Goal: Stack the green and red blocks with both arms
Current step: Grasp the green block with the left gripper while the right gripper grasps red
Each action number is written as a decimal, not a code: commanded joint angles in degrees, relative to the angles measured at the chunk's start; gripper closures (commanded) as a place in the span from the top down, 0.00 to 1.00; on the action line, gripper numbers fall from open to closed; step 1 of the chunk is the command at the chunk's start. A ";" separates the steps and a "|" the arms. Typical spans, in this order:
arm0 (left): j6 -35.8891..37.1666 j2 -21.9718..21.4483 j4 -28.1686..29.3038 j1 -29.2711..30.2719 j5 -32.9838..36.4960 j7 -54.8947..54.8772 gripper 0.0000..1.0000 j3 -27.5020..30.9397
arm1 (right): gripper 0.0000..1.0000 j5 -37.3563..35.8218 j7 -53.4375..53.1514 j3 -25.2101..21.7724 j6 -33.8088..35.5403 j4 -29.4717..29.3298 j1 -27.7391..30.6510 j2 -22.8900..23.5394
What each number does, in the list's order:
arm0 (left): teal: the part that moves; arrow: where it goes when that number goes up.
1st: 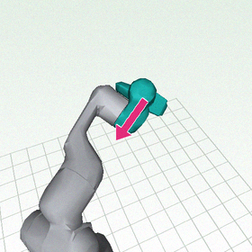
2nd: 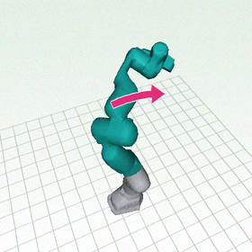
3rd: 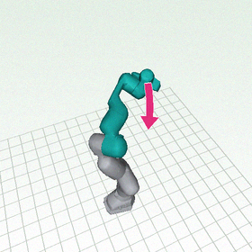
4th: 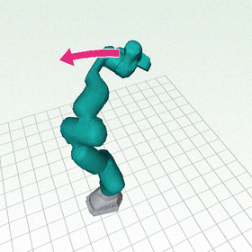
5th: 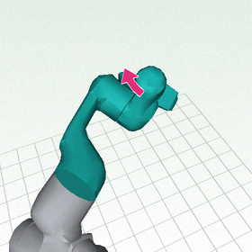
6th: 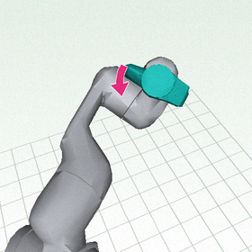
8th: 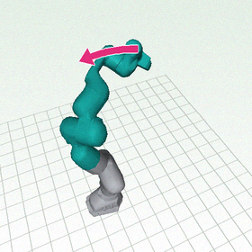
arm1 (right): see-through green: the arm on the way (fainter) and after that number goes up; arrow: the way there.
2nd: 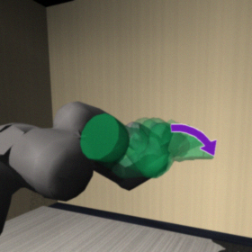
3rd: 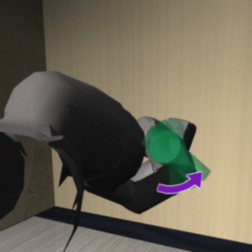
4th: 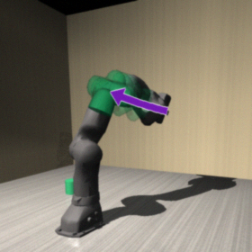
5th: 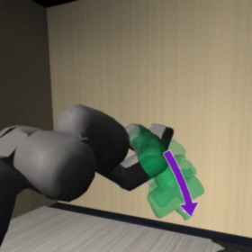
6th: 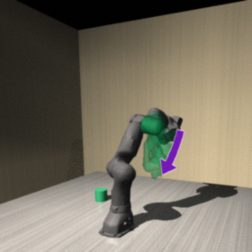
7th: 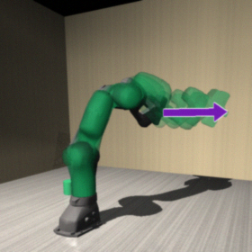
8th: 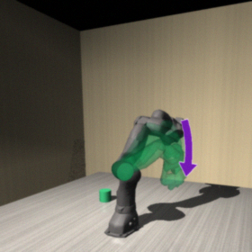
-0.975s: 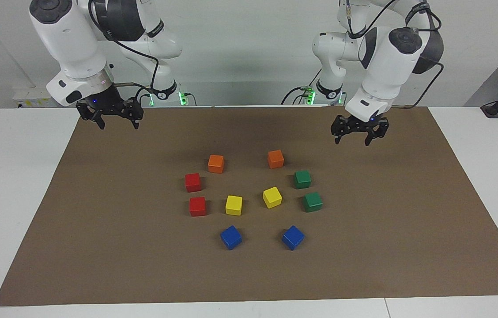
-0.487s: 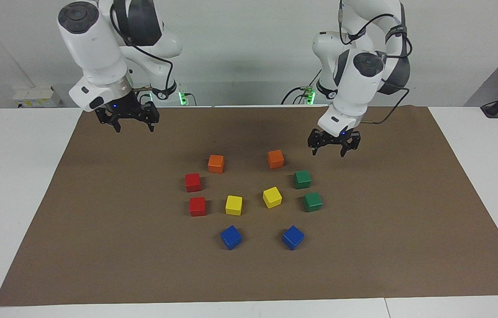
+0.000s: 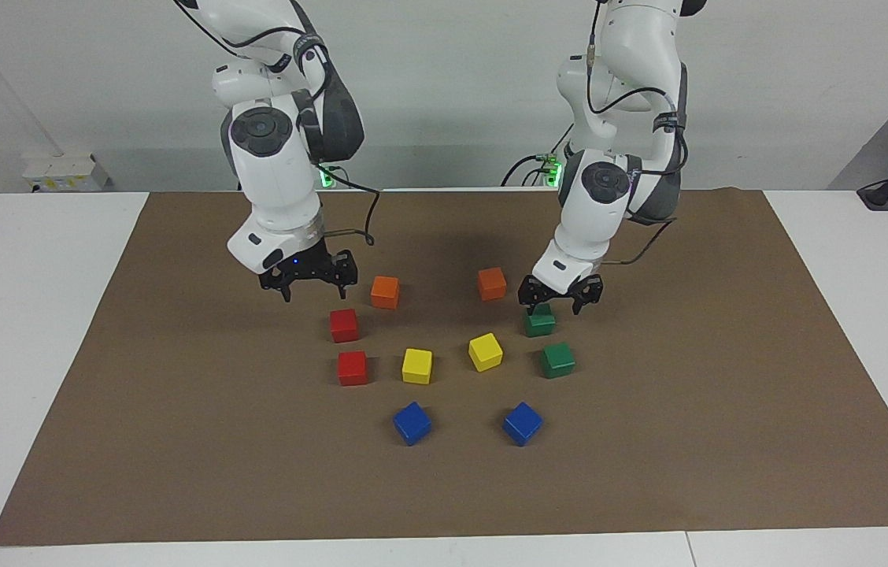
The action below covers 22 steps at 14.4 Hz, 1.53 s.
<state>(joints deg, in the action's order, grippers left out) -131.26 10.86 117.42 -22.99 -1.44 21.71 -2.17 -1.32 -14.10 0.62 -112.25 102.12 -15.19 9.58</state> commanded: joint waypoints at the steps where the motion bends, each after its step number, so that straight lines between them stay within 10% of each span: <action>1: -3.29 1.26 1.23 -2.23 -0.49 2.80 1.00 1.12 | 1.00 0.26 -0.93 0.09 -2.53 2.20 -0.54 -0.26; 9: -5.32 3.82 1.41 -3.03 -0.31 3.16 0.99 1.20 | 1.00 0.26 -1.89 0.09 -9.73 6.15 -1.94 1.94; 13: -5.50 4.00 1.93 -3.12 -0.23 3.25 0.71 1.29 | 1.00 0.26 -3.13 0.09 -13.78 9.23 -3.09 2.64; 14: -5.59 3.91 2.19 -3.20 -0.05 3.25 0.51 1.29 | 1.00 0.26 -3.13 0.09 -14.39 9.58 -3.09 2.64; 15: -5.50 3.91 2.28 -3.46 0.04 3.34 0.10 1.29 | 1.00 0.26 -3.13 0.09 -14.84 10.20 -3.18 2.64; 16: -5.50 3.82 2.29 -3.38 0.13 3.25 0.00 1.29 | 1.00 0.26 -3.13 0.09 -15.71 10.72 -3.18 2.73; 22: -0.86 0.41 0.54 -0.58 0.13 2.81 0.00 1.64 | 1.00 -0.09 -0.50 0.09 -18.71 13.45 -2.30 3.26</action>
<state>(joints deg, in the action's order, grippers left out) -135.06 14.72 118.03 -24.97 -1.40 24.61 -1.17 -1.32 -15.91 0.58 -129.57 114.64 -18.31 13.18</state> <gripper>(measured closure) 0.449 0.000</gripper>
